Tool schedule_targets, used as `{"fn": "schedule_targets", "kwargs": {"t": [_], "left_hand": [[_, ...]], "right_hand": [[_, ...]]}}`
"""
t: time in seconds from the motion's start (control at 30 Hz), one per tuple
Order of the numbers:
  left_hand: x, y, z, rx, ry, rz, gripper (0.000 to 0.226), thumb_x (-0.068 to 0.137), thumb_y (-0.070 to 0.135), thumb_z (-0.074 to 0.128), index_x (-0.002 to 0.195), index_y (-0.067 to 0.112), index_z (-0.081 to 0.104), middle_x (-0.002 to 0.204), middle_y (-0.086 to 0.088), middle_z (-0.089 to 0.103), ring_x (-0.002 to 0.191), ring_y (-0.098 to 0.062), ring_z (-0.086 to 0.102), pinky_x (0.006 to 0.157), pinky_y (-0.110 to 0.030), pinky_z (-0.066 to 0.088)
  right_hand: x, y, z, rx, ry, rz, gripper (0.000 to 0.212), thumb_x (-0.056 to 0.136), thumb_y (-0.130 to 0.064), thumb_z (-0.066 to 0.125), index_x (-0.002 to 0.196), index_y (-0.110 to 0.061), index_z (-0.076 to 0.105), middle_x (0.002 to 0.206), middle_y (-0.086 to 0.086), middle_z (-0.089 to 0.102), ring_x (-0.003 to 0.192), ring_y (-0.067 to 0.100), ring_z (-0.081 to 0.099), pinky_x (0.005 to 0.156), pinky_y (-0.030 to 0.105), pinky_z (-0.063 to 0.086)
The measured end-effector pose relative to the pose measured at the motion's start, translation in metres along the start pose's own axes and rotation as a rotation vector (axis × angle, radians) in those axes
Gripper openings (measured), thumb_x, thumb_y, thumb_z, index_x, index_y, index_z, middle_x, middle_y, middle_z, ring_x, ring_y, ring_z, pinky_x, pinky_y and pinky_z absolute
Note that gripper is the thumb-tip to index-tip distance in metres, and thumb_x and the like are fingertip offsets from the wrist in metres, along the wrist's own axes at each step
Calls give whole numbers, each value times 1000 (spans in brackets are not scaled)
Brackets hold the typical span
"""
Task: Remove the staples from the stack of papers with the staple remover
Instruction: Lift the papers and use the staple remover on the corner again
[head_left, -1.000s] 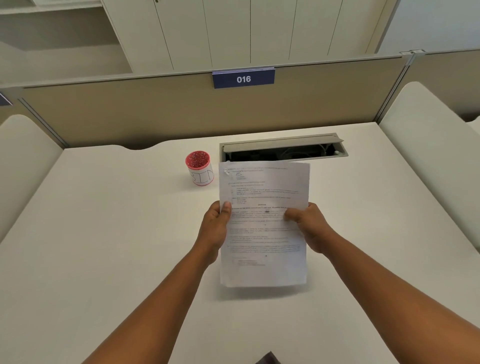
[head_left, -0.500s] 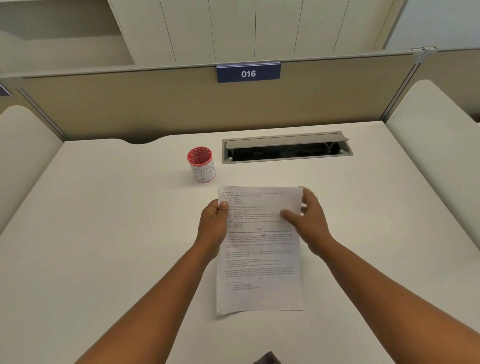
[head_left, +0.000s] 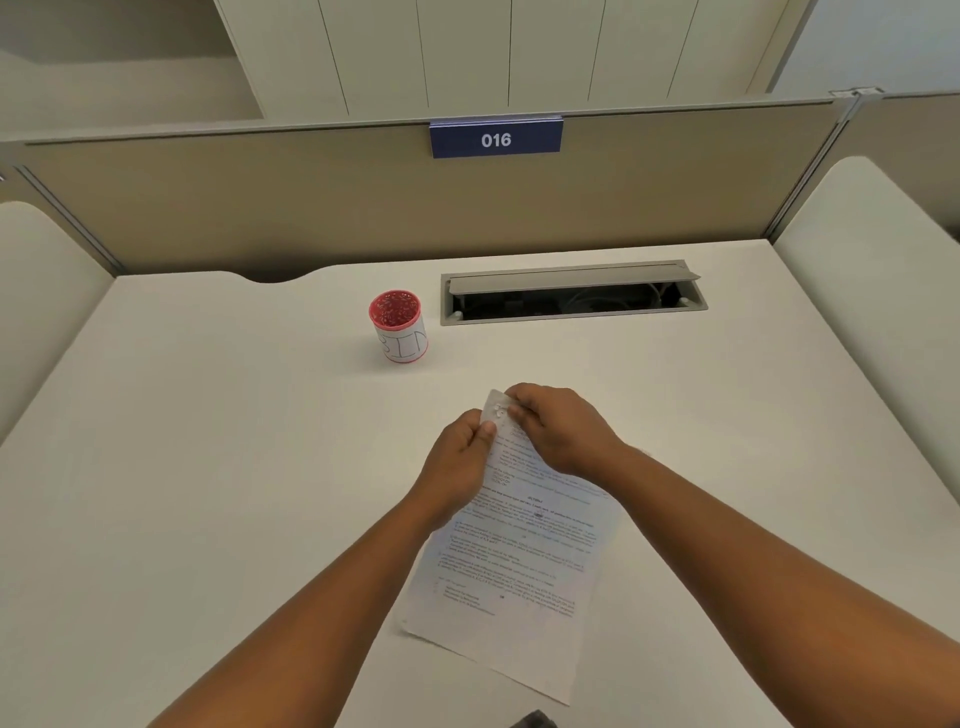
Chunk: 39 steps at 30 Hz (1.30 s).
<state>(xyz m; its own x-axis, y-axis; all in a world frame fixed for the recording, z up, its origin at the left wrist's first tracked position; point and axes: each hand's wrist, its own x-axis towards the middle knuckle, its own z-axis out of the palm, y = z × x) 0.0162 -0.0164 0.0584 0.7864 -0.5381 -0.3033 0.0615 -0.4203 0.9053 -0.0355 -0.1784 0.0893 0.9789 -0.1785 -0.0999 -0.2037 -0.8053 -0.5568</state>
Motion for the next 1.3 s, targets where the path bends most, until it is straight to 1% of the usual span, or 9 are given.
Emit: {"fn": "schedule_targets", "kwargs": {"t": [0.1, 0.27, 0.5, 0.87, 0.97, 1.07, 1.13, 1.23, 1.3], "left_hand": [[0, -5, 4, 57, 42, 72, 29, 110, 39, 37, 138, 35, 44, 116, -1, 70, 95, -18, 73, 77, -37, 63], [-1, -9, 10, 176, 122, 180, 51, 111, 31, 39, 161, 36, 28, 145, 7, 56, 112, -10, 62, 77, -11, 53], [1, -14, 14, 135, 67, 187, 51, 111, 24, 38, 161, 32, 31, 160, 5, 45, 137, -13, 51, 108, -26, 48], [-1, -15, 14, 169, 33, 165, 55, 112, 27, 36, 164, 30, 21, 160, 1, 44, 135, -17, 53, 109, -33, 50], [-2, -13, 14, 198, 30, 161, 56, 112, 28, 36, 164, 31, 17, 153, 4, 49, 127, -13, 56, 101, -25, 51], [-3, -13, 15, 113, 30, 95, 58, 112, 32, 35, 164, 34, 10, 133, 6, 59, 110, -14, 65, 90, -32, 60], [-4, -14, 16, 30, 36, 33, 52, 112, 33, 34, 162, 33, 20, 125, 1, 62, 107, -15, 66, 84, -28, 59], [-6, -17, 18, -29, 18, 24, 28, 112, 33, 34, 131, 25, 53, 115, -3, 66, 96, -15, 66, 75, -25, 54], [-6, -18, 18, -25, 11, 23, 24, 111, 34, 34, 111, 21, 55, 101, -2, 66, 85, -15, 63, 69, -27, 51]], "right_hand": [[1, 2, 2, 36, -2, 9, 23, 106, -33, 42, 111, -25, 63, 98, -5, 69, 86, 17, 61, 79, 44, 54], [1, 5, 5, 76, -10, 35, 25, 106, -31, 41, 115, -25, 63, 101, -4, 70, 90, 18, 62, 81, 44, 54], [1, 6, 8, 93, -22, 37, 26, 106, -29, 39, 111, -23, 63, 99, -3, 71, 89, 19, 62, 80, 46, 54], [4, 6, 10, 89, -55, 40, 26, 105, -29, 39, 102, -26, 64, 93, -6, 70, 85, 18, 63, 79, 47, 54], [5, 7, 11, 85, -74, 38, 26, 106, -29, 39, 105, -27, 65, 95, -7, 70, 86, 17, 62, 80, 47, 54], [6, 5, 10, 133, -44, 40, 26, 106, -27, 43, 116, -27, 66, 104, -7, 71, 91, 16, 62, 83, 40, 53], [7, 4, 10, 157, -11, 52, 25, 106, -26, 45, 119, -25, 67, 107, -5, 72, 95, 17, 63, 85, 39, 53], [8, 5, 12, 158, 2, 61, 23, 105, -25, 47, 116, -24, 67, 106, -5, 71, 94, 17, 63, 86, 41, 54], [9, 5, 12, 162, 1, 71, 22, 105, -24, 48, 115, -23, 67, 105, -5, 71, 94, 17, 62, 86, 40, 53]]}}
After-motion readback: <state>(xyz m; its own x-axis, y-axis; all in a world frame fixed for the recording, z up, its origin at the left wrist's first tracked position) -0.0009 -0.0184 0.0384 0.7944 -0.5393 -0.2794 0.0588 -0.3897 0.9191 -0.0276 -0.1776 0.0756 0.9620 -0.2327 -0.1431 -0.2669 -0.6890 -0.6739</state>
